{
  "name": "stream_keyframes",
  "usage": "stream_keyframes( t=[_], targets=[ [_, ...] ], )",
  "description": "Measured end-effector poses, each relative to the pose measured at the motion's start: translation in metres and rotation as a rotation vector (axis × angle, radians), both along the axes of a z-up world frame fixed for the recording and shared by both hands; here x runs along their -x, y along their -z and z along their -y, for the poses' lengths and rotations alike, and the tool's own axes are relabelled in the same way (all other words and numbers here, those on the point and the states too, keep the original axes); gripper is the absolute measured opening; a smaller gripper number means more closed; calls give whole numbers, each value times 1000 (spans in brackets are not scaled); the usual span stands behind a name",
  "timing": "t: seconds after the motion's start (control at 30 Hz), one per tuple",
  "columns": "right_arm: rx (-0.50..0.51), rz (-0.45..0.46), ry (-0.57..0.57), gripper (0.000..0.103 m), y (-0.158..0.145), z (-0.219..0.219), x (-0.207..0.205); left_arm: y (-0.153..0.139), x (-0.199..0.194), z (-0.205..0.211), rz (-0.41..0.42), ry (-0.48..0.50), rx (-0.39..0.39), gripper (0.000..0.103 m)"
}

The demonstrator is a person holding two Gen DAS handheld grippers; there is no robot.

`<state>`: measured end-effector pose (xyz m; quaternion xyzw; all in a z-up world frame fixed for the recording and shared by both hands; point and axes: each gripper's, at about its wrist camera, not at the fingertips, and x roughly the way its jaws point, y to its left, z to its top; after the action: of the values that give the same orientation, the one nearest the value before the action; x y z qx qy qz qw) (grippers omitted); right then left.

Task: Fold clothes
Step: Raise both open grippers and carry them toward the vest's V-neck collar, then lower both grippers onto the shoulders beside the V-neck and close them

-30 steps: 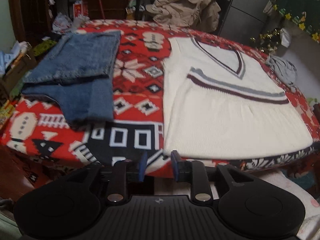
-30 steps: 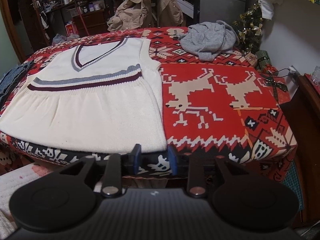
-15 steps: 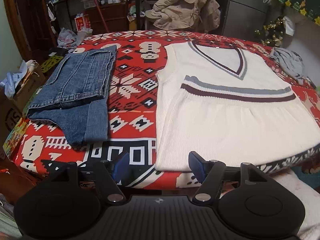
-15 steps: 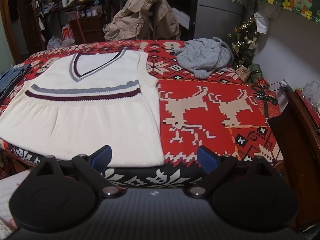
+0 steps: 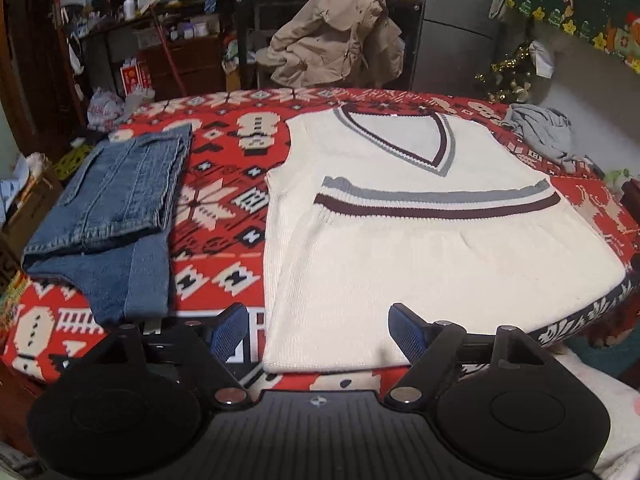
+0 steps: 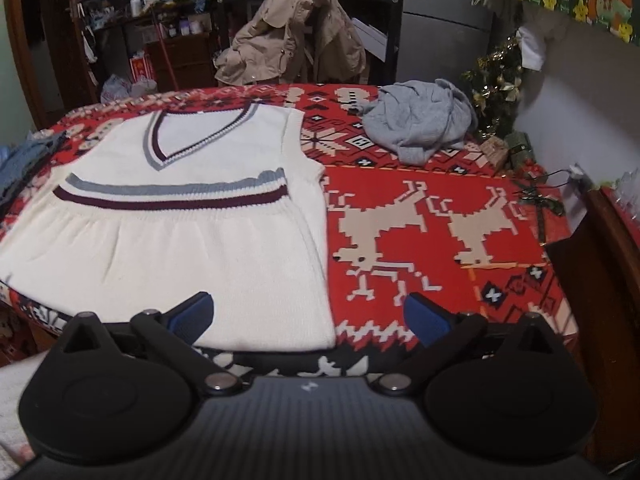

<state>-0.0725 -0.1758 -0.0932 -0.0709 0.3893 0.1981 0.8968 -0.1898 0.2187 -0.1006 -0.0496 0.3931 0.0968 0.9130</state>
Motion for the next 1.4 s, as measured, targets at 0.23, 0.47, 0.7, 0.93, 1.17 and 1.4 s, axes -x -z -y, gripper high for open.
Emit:
stream_keyframes(
  t=[0.23, 0.47, 0.7, 0.93, 1.17, 1.4],
  targets=[
    [-9, 19, -27, 102, 3, -2, -7, 6, -9, -10, -32, 13, 78, 92],
    [-52, -8, -45, 102, 0, -5, -20, 1, -18, -6, -10, 30, -13, 92],
    [-102, -47, -54, 102, -2, -7, -36, -9, -39, -10, -8, 46, 17, 92],
    [-120, -46, -67, 102, -9, -11, -57, -21, -68, -23, 35, 42, 110, 89],
    [-116, -42, -84, 101, -16, -22, -90, -30, -110, -38, 25, 87, 69, 83],
    [-90, -29, -171, 92, -32, -48, -139, -40, -162, -67, 21, 125, 56, 75]
  ],
)
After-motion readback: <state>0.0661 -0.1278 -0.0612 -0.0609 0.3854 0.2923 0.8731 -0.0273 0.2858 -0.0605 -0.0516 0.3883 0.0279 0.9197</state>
